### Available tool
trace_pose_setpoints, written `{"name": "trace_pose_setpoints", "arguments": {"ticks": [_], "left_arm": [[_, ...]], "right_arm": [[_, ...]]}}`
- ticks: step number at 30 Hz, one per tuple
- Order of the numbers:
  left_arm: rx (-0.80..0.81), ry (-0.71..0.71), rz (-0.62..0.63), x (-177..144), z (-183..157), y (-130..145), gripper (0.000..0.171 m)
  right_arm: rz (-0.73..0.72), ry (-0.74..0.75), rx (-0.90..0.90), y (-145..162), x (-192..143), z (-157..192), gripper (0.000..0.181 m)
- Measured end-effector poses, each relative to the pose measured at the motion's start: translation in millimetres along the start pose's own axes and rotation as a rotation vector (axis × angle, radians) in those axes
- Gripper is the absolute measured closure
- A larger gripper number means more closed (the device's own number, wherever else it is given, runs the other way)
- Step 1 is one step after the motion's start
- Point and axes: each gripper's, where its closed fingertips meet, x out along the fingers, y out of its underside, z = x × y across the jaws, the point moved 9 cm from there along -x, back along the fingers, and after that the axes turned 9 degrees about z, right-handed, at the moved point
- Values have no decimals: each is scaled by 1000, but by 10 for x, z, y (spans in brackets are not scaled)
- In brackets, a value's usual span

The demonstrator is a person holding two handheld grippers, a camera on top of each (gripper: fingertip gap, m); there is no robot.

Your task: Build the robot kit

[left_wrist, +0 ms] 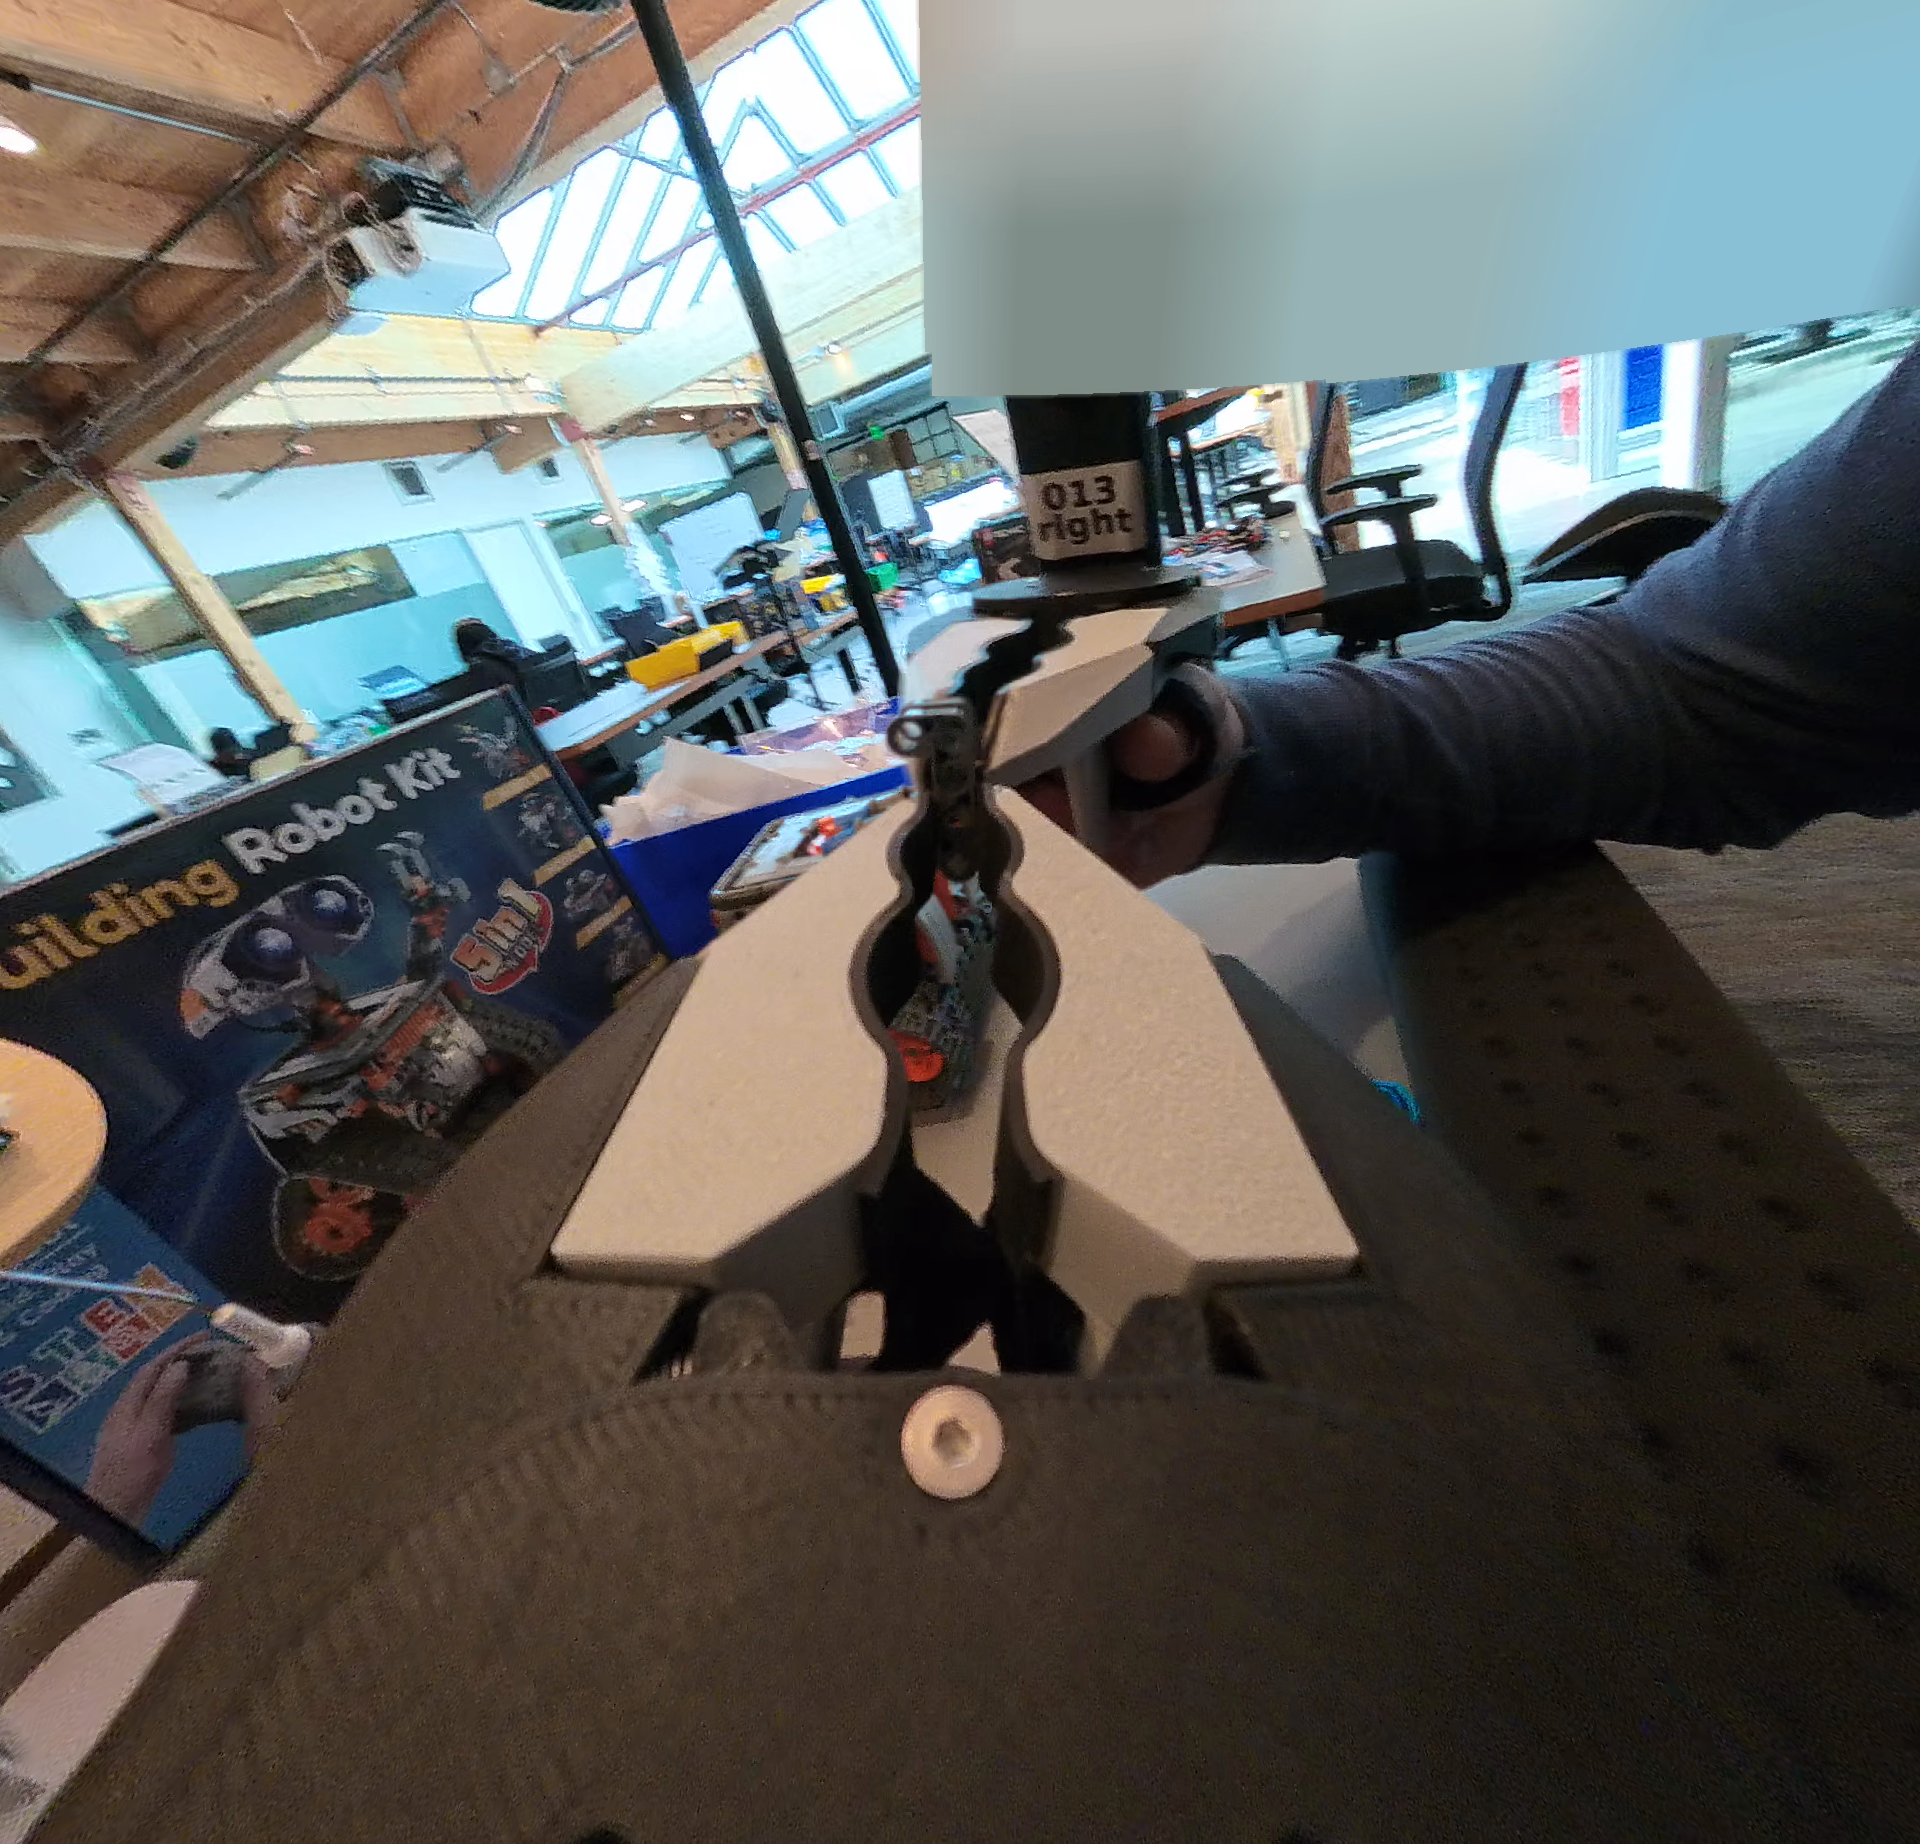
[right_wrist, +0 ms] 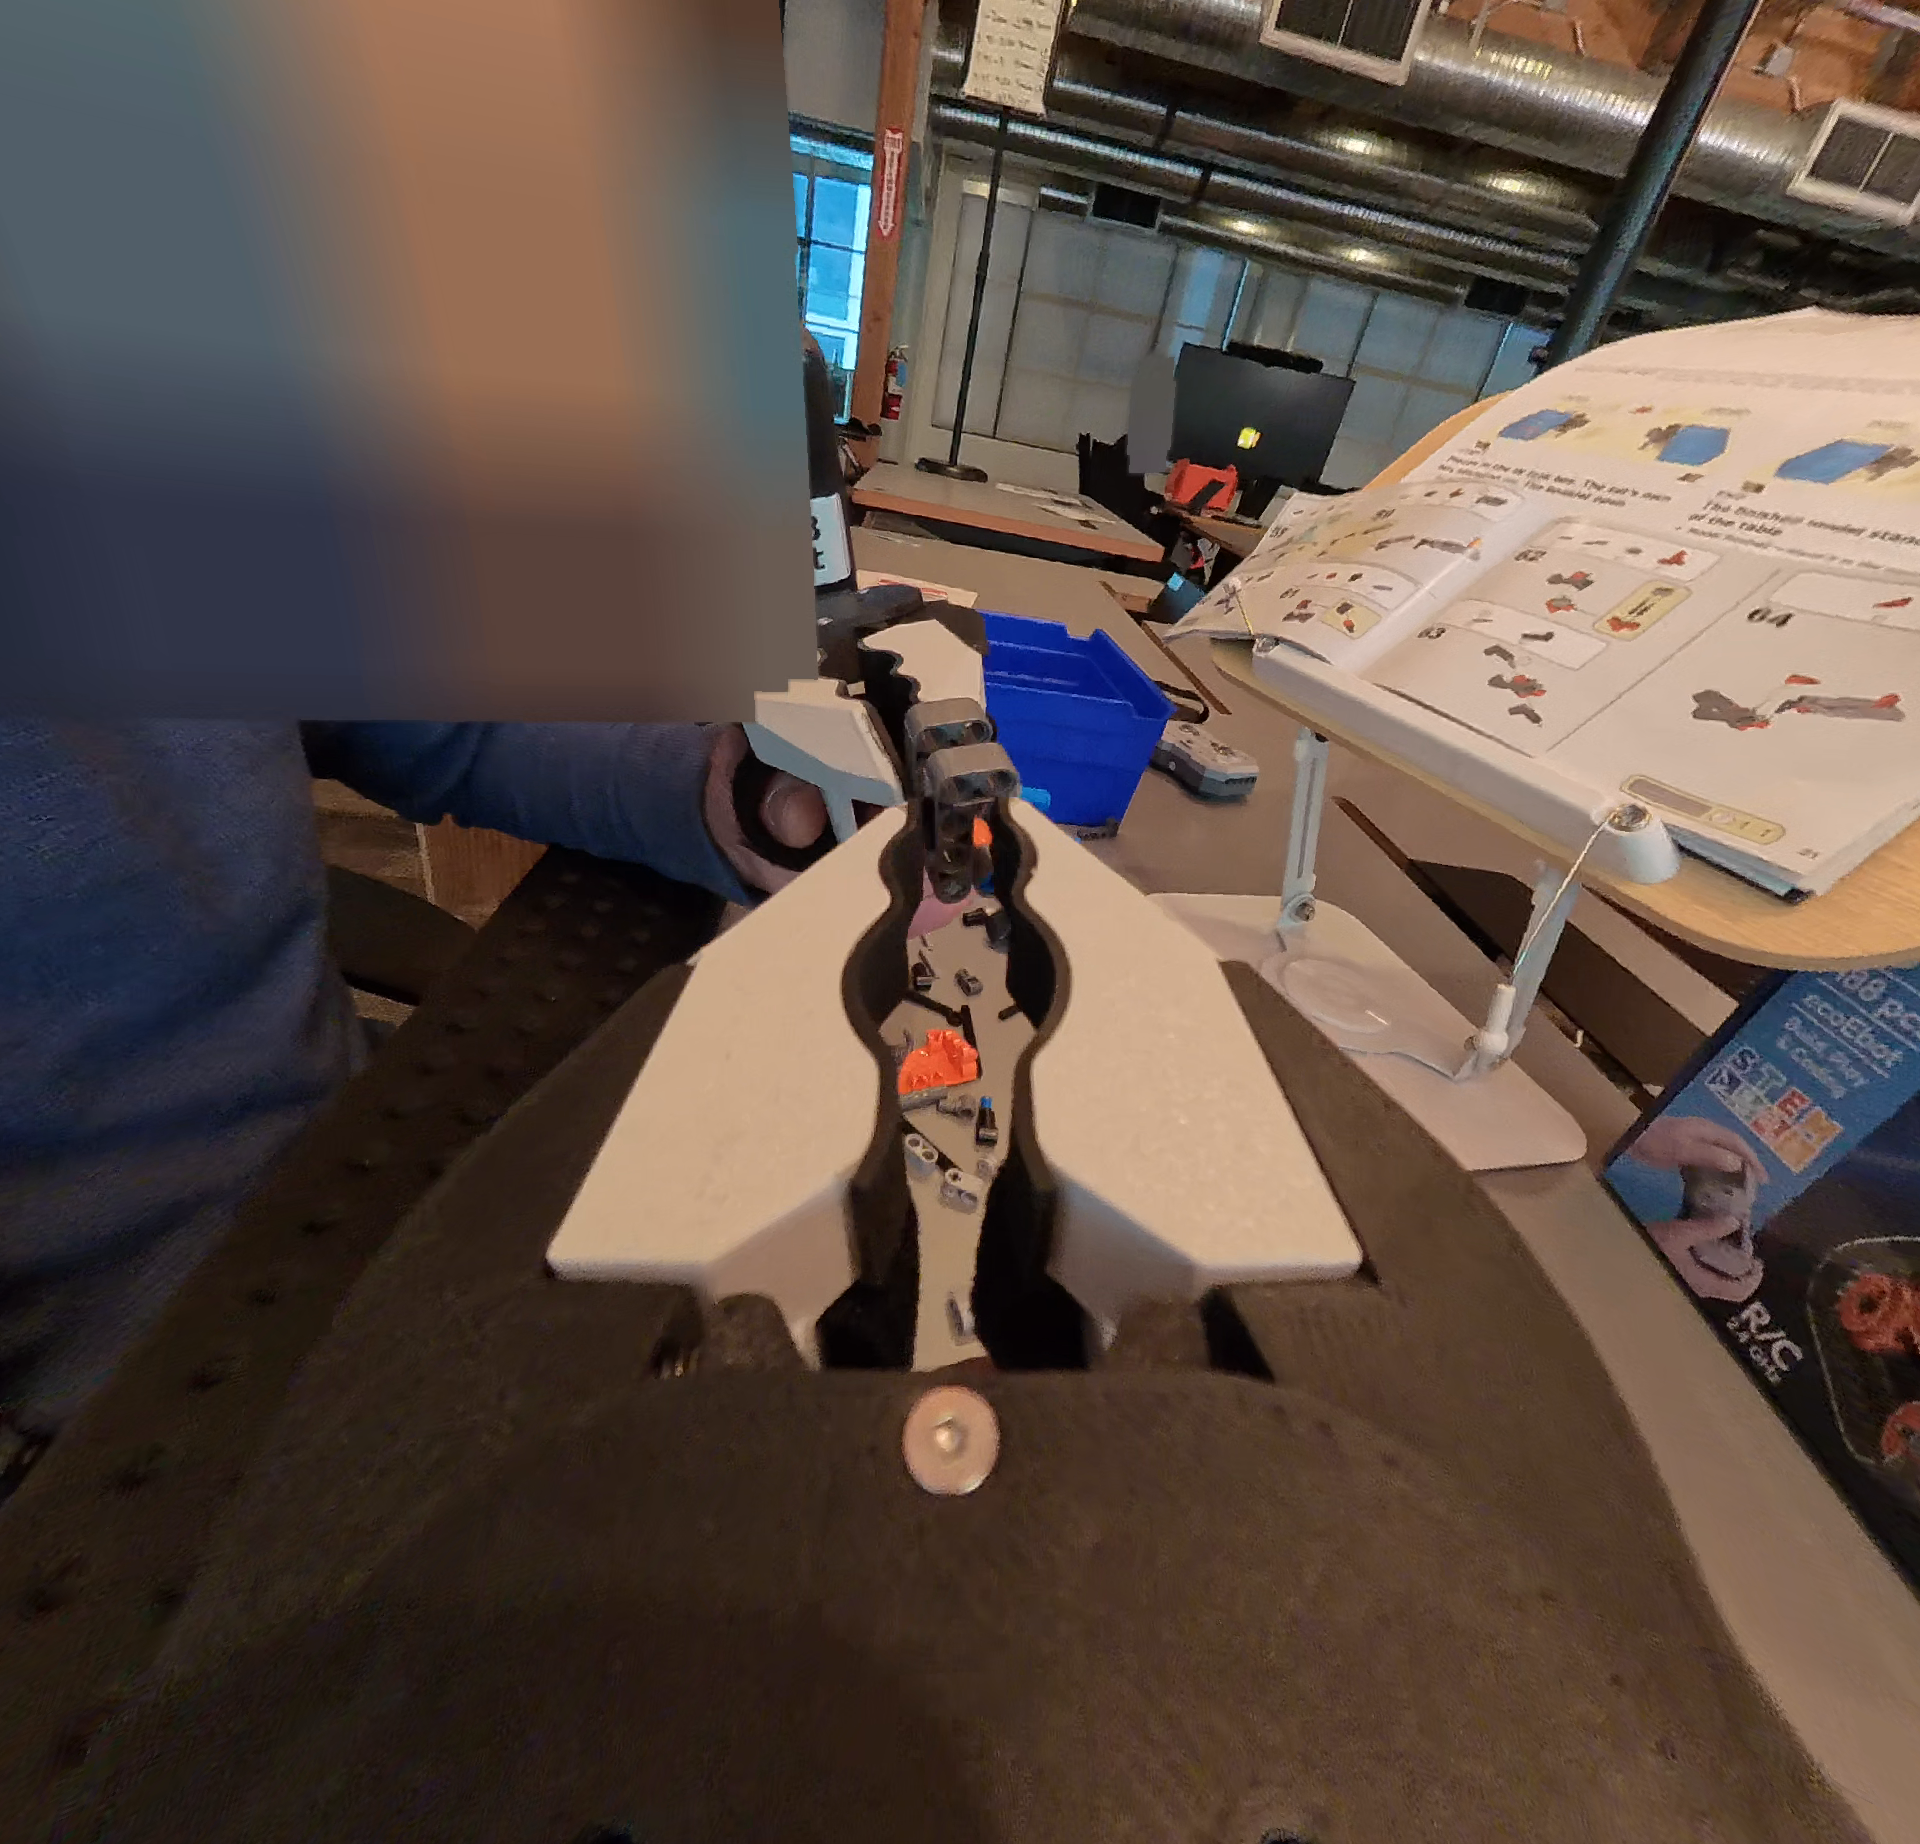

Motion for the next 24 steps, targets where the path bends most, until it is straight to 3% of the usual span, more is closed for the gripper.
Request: {"name": "trace_pose_setpoints", "arguments": {"ticks": [10,24], "left_arm": [[-79,38,-8,19,18,24,165],[-126,84,56,-15,-14,8,166]], "right_arm": [[-40,2,-36,-21,17,47,176],[13,-66,-54,54,-28,46,176]]}}
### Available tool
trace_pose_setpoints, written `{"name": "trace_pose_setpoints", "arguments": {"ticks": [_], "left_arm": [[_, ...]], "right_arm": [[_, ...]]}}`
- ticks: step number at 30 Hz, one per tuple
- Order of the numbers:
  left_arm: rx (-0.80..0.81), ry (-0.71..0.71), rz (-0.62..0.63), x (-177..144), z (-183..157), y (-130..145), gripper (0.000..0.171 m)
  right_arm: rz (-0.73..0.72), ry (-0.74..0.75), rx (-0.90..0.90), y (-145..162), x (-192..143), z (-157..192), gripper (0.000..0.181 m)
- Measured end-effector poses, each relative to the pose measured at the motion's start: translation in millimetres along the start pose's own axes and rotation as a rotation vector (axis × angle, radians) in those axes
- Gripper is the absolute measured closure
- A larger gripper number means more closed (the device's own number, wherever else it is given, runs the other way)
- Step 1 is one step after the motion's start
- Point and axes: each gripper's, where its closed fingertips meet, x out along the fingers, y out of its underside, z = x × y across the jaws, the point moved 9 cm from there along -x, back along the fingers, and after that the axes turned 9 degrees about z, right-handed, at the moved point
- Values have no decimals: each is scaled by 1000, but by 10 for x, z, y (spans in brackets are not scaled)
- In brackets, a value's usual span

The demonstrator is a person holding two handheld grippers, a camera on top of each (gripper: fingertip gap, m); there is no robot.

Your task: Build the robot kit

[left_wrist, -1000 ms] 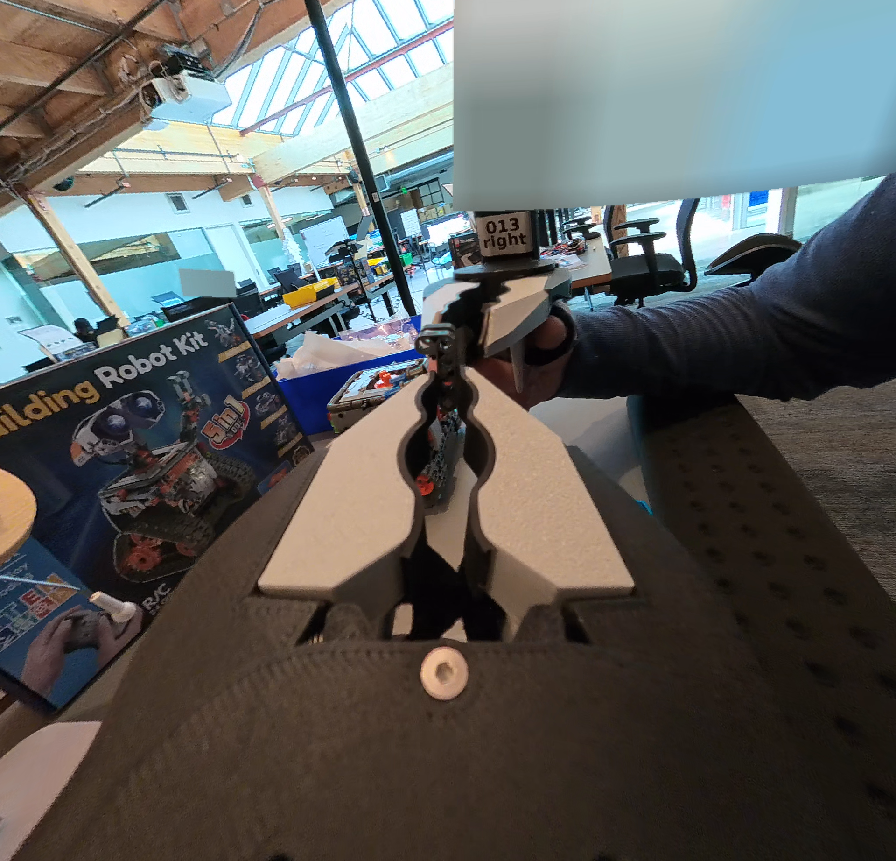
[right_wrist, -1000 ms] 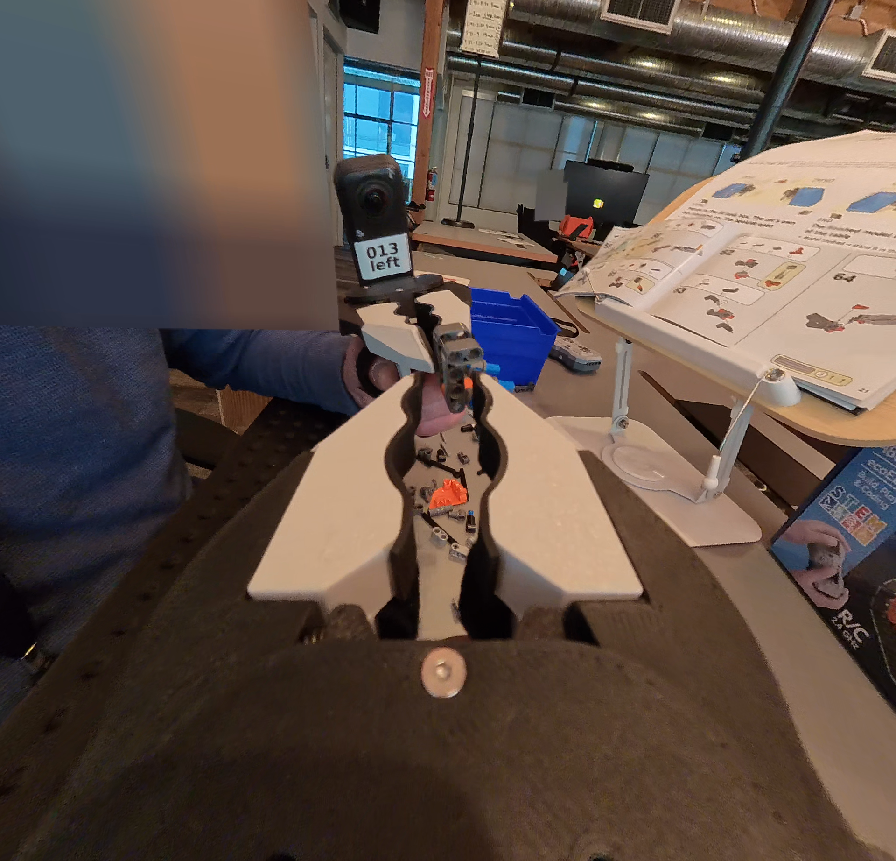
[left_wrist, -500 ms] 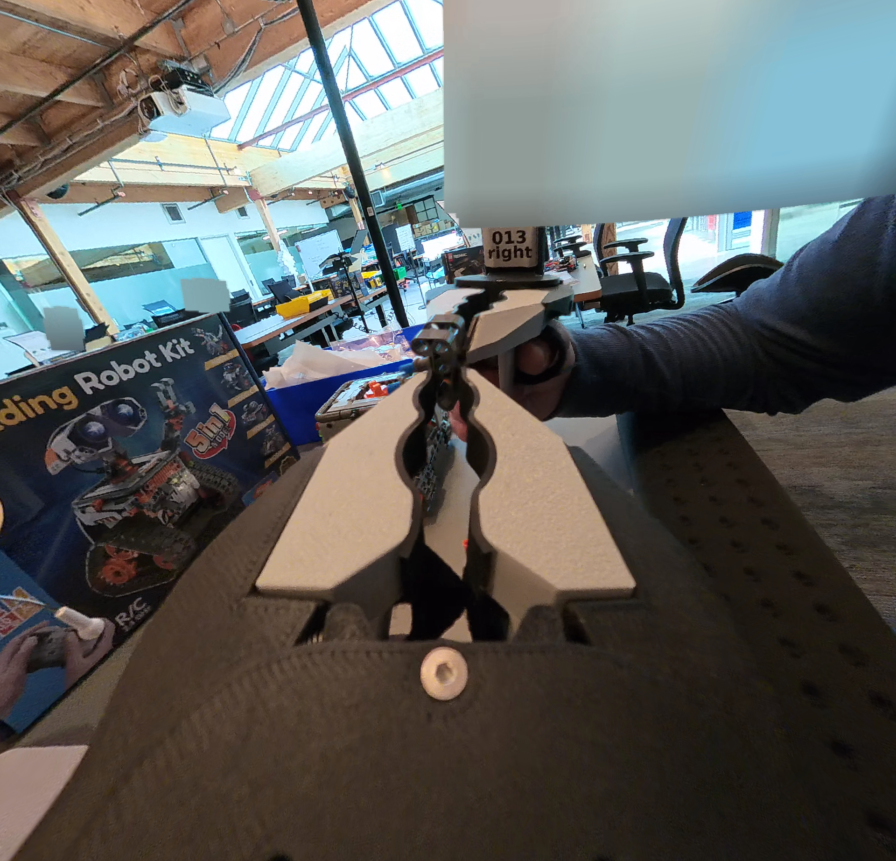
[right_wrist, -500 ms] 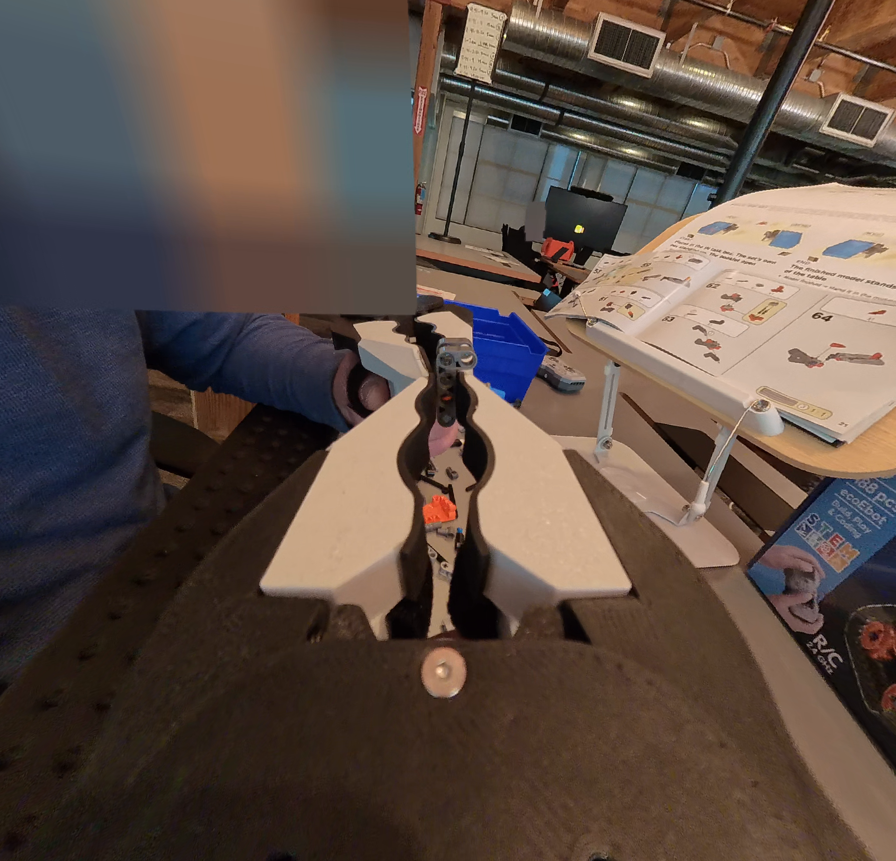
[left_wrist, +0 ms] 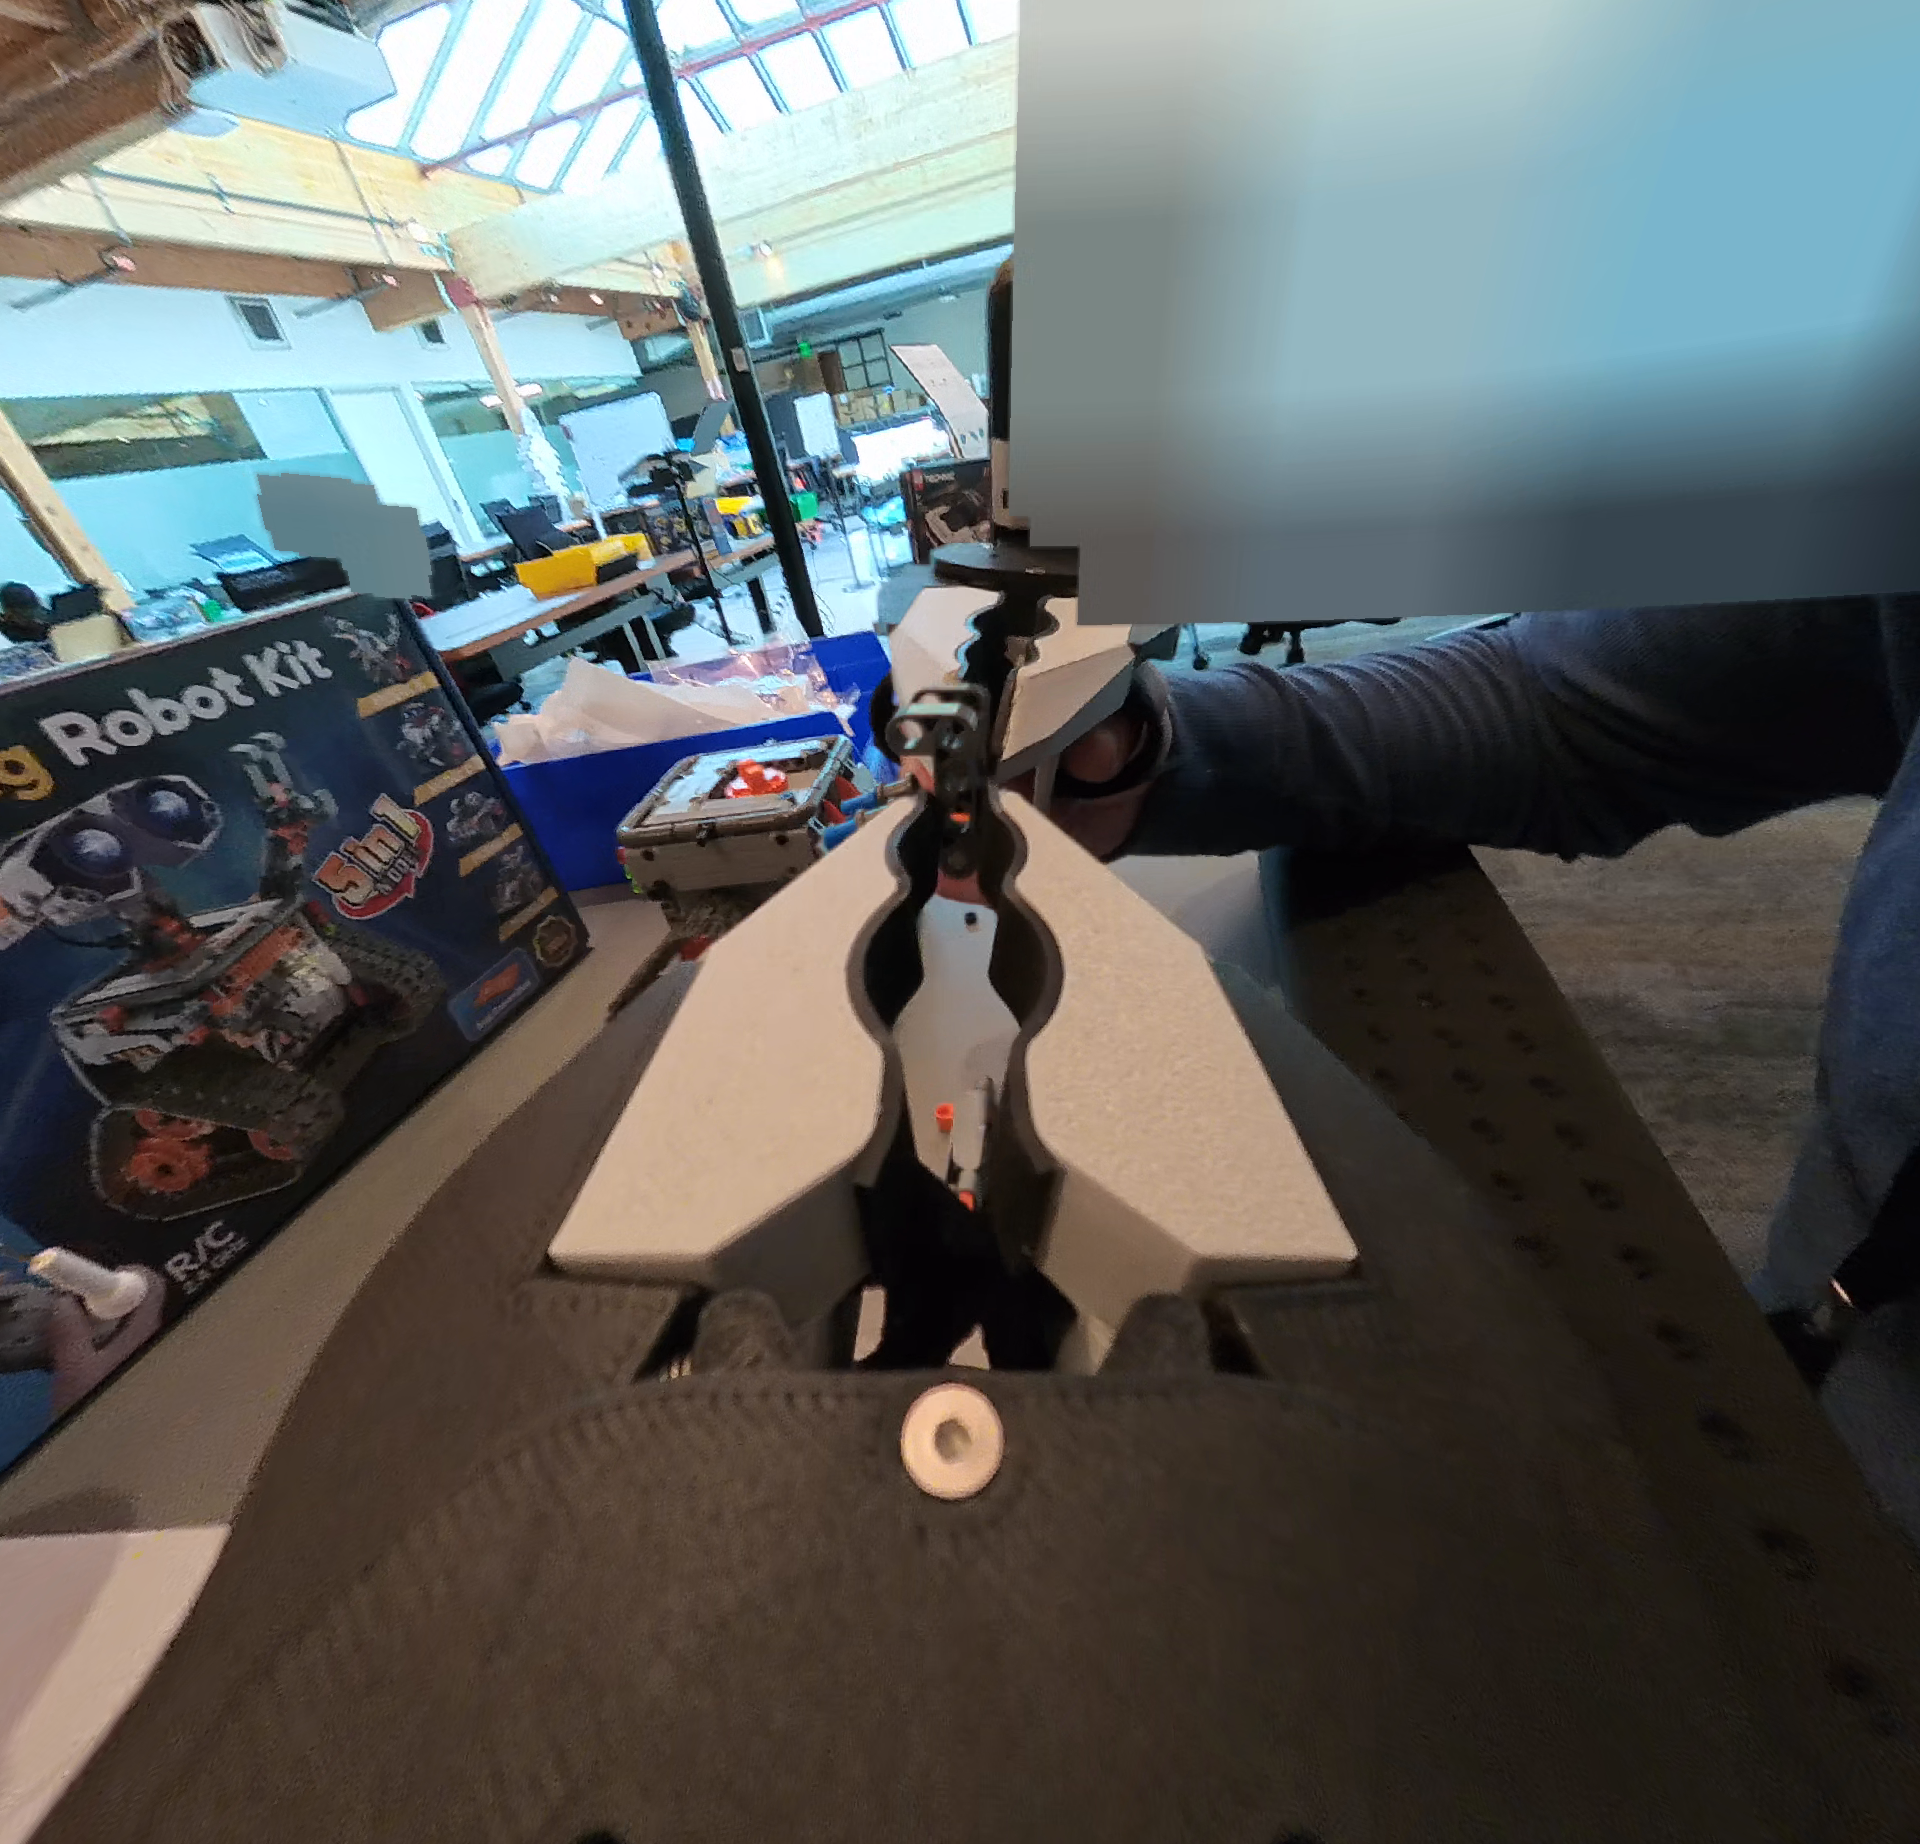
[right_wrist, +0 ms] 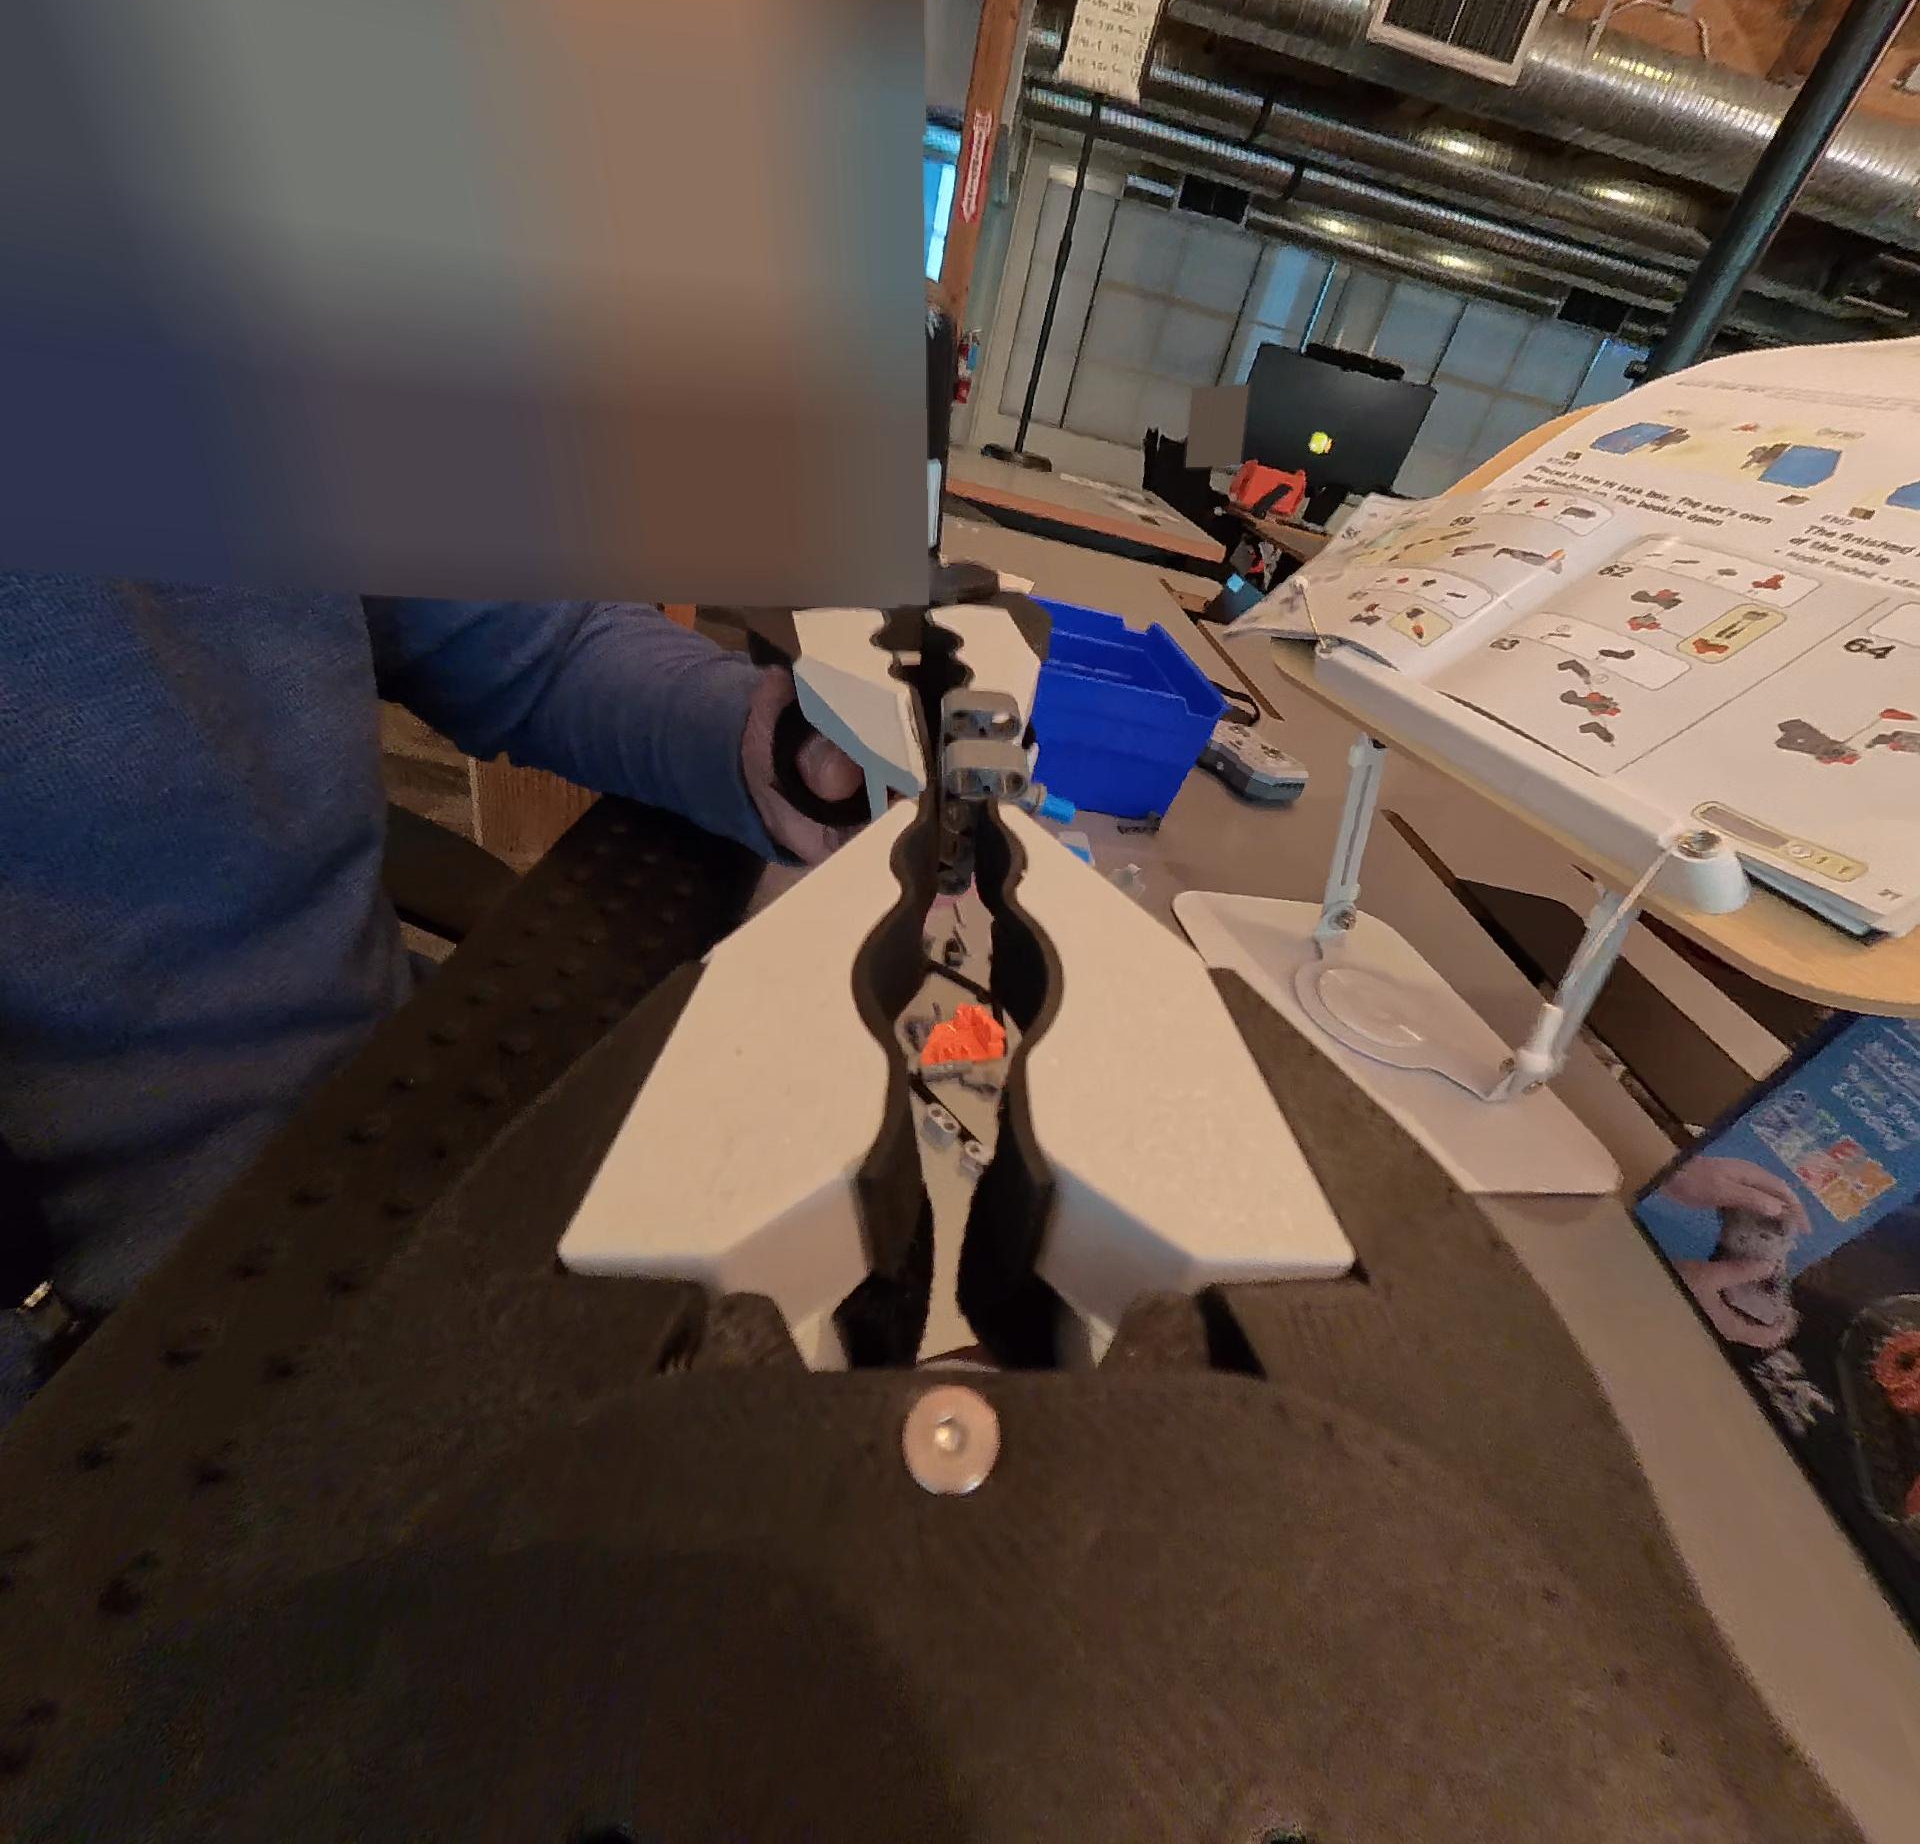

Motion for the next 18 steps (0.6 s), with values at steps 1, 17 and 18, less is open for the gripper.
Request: {"name": "trace_pose_setpoints", "arguments": {"ticks": [1,17,18], "left_arm": [[-51,-27,-62,-107,71,-42,167],[-168,118,-66,-150,326,157,166],[-172,126,-67,-148,324,167,166]], "right_arm": [[-33,19,15,-12,-85,-42,176],[570,-135,-51,549,361,286,175],[603,-147,-47,600,399,303,175]]}}
